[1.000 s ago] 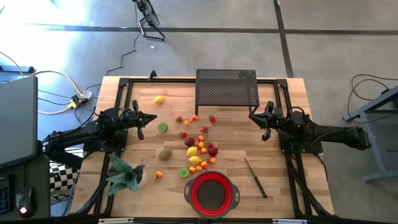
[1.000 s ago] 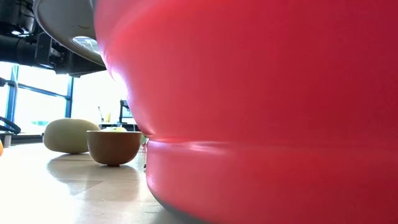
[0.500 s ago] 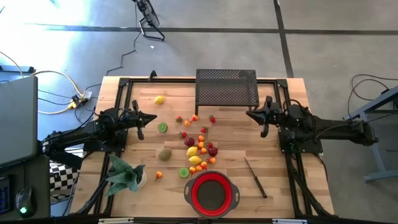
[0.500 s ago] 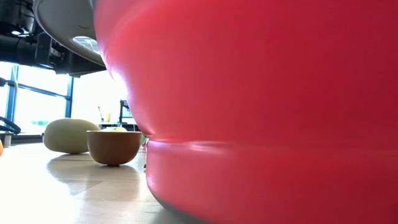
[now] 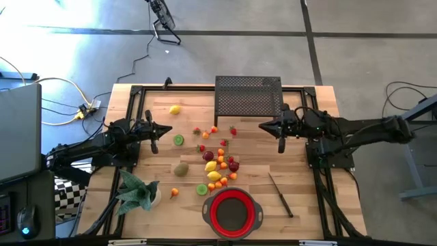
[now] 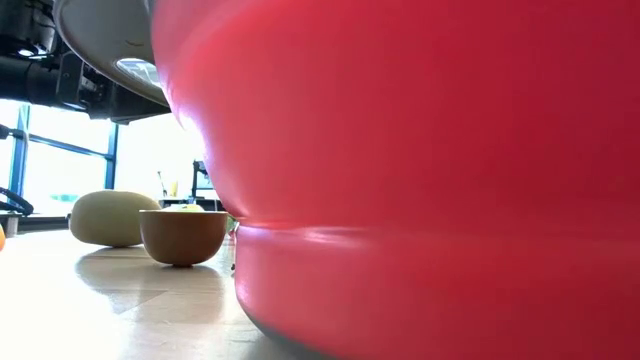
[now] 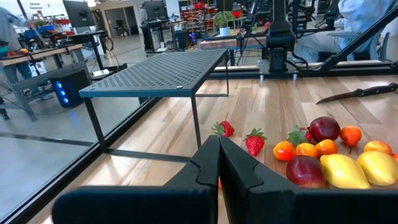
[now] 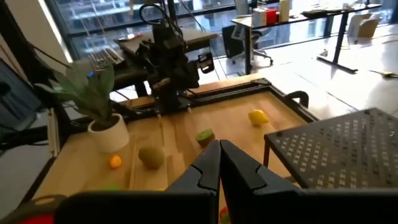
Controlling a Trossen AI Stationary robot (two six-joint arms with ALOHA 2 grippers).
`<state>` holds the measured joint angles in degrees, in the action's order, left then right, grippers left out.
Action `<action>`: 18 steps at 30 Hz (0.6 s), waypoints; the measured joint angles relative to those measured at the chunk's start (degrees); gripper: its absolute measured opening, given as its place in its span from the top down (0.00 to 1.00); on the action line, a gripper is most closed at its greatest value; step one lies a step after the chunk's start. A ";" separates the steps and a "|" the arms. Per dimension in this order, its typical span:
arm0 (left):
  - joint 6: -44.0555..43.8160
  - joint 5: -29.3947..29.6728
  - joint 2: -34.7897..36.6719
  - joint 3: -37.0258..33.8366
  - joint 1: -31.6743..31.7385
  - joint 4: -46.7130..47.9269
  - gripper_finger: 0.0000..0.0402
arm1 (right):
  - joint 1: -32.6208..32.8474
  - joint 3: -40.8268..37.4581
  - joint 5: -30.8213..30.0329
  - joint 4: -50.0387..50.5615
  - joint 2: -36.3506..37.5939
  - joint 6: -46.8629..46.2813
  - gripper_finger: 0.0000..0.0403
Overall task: Pick & Place Fruit
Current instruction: Put the strainer on the shelf
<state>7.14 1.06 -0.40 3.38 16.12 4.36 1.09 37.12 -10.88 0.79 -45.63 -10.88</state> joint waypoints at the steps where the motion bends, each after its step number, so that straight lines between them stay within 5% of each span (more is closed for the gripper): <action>1: 0.00 0.00 0.00 0.00 0.00 0.00 1.00 | 1.38 1.69 -1.75 1.34 -1.28 -0.01 0.99; 8: 0.00 0.00 0.00 0.00 0.00 0.00 1.00 | 10.48 12.64 -10.68 9.89 -10.48 -3.52 0.99; 18: 0.01 0.00 0.00 -0.02 -0.01 0.00 1.00 | 19.85 23.98 -11.68 17.84 -21.66 -16.20 0.99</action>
<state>7.15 1.06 -0.40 3.36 16.11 4.36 20.94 61.10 -22.56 18.63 -67.29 -27.08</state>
